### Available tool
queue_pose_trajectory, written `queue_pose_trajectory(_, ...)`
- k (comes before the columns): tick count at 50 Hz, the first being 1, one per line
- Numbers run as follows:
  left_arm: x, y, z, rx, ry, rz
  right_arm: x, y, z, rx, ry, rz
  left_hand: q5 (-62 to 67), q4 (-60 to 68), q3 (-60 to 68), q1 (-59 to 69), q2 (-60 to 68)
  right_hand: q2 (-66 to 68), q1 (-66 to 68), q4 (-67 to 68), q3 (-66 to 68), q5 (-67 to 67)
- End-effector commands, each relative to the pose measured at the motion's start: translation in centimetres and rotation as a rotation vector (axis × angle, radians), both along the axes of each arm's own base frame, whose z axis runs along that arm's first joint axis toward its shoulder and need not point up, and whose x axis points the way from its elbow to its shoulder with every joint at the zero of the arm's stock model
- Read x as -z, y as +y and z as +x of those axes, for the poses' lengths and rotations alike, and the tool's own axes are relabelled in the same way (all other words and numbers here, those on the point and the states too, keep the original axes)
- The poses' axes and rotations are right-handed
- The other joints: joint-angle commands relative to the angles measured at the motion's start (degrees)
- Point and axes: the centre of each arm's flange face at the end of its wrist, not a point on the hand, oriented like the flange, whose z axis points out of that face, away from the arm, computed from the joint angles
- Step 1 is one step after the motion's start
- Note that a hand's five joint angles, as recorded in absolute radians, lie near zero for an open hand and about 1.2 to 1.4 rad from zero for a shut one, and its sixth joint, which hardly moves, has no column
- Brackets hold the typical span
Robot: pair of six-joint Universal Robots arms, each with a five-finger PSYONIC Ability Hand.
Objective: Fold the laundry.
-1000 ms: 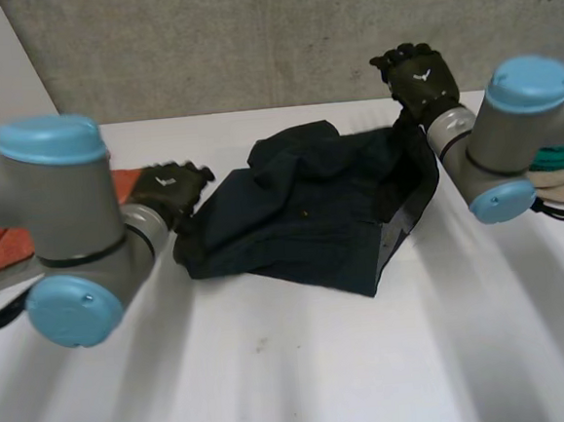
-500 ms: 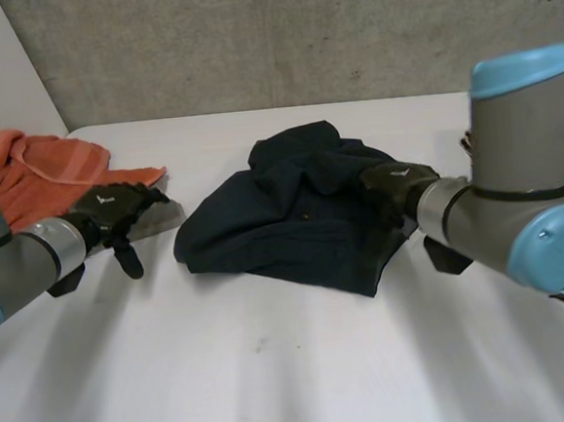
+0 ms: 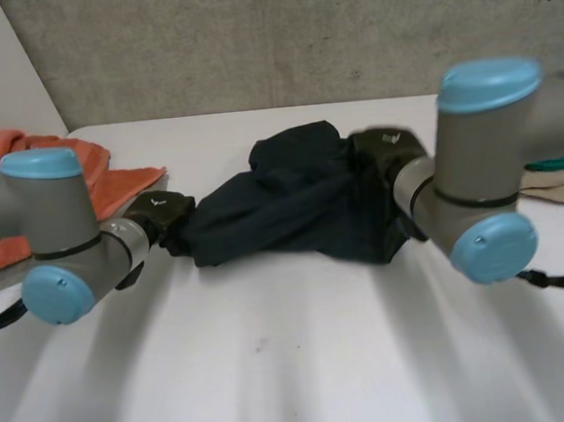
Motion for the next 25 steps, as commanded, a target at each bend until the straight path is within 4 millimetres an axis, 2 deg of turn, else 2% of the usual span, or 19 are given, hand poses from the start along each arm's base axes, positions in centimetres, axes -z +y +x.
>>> queue_pose_trajectory(1,-5.2,-0.5,0.5,-0.1,-0.006,-0.119,-6.4,1.1,-0.9,-0.022,-0.034,-0.193,13.58,11.83,12.3,12.18,11.92,12.56,15.18,11.68,12.34,12.16)
queue_pose_trajectory(2,-6.4,-0.4,0.6,-0.109,0.004,-0.143,-7.0,1.2,-1.0,-0.025,-0.03,-0.215,13.58,11.83,12.3,12.18,11.92,12.56,15.18,11.68,12.34,12.16)
queue_pose_trajectory(3,-9.3,0.1,0.8,-0.128,0.033,-0.197,-7.5,1.4,-1.0,-0.028,-0.026,-0.233,13.58,11.83,12.3,12.18,11.92,12.56,15.18,11.68,12.34,12.16)
queue_pose_trajectory(6,-14.7,1.2,1.4,-0.154,0.111,-0.31,-10.1,1.7,-1.6,-0.023,-0.021,-0.317,13.58,11.83,12.3,12.18,11.92,12.56,15.18,11.68,12.34,12.16)
queue_pose_trajectory(7,-18.6,2.4,1.8,-0.166,0.178,-0.392,-10.9,1.8,-1.8,-0.02,-0.023,-0.341,13.58,11.83,12.3,12.18,11.92,12.56,15.18,11.68,12.34,12.16)
queue_pose_trajectory(8,-20.7,3.2,2.1,-0.168,0.215,-0.437,-12.9,2.2,-2.2,-0.013,-0.033,-0.395,13.58,11.83,12.3,12.18,11.92,12.56,15.18,11.68,12.34,12.16)
queue_pose_trajectory(10,-24.5,4.9,2.6,-0.166,0.289,-0.527,-15.1,2.7,-2.6,-0.003,-0.055,-0.454,13.58,11.83,12.3,12.18,11.92,12.56,15.18,11.68,12.34,12.16)
queue_pose_trajectory(11,-28.0,6.6,3.0,-0.154,0.36,-0.611,-17.4,3.4,-3.1,0.007,-0.087,-0.516,13.58,11.83,12.3,12.18,11.92,12.56,15.18,11.68,12.34,12.16)
queue_pose_trajectory(14,-31.7,8.5,3.4,-0.124,0.442,-0.706,-20.7,4.2,-3.8,0.023,-0.138,-0.607,13.58,11.83,12.3,12.18,11.92,12.56,15.18,11.68,12.34,12.16)
queue_pose_trajectory(15,-33.7,9.5,3.7,-0.109,0.481,-0.762,-22.6,4.7,-4.3,0.035,-0.169,-0.666,13.58,11.83,12.3,12.18,11.92,12.56,15.18,11.68,12.34,12.16)
queue_pose_trajectory(20,-38.1,11.1,4.3,-0.101,0.556,-0.895,-26.9,5.4,-5.3,0.078,-0.253,-0.813,13.58,11.83,12.3,12.18,11.92,12.56,15.18,11.68,12.34,12.16)
queue_pose_trajectory(23,-39.2,10.6,4.3,-0.116,0.569,-0.93,-28.5,5.6,-5.5,0.094,-0.285,-0.87,13.58,11.83,12.3,12.18,11.92,12.56,15.18,11.68,12.34,12.16)
queue_pose_trajectory(25,-39.2,9.9,4.1,-0.123,0.569,-0.936,-28.7,5.5,-5.4,0.098,-0.292,-0.876,13.58,11.83,12.3,12.18,11.92,12.56,15.18,11.68,12.34,12.16)
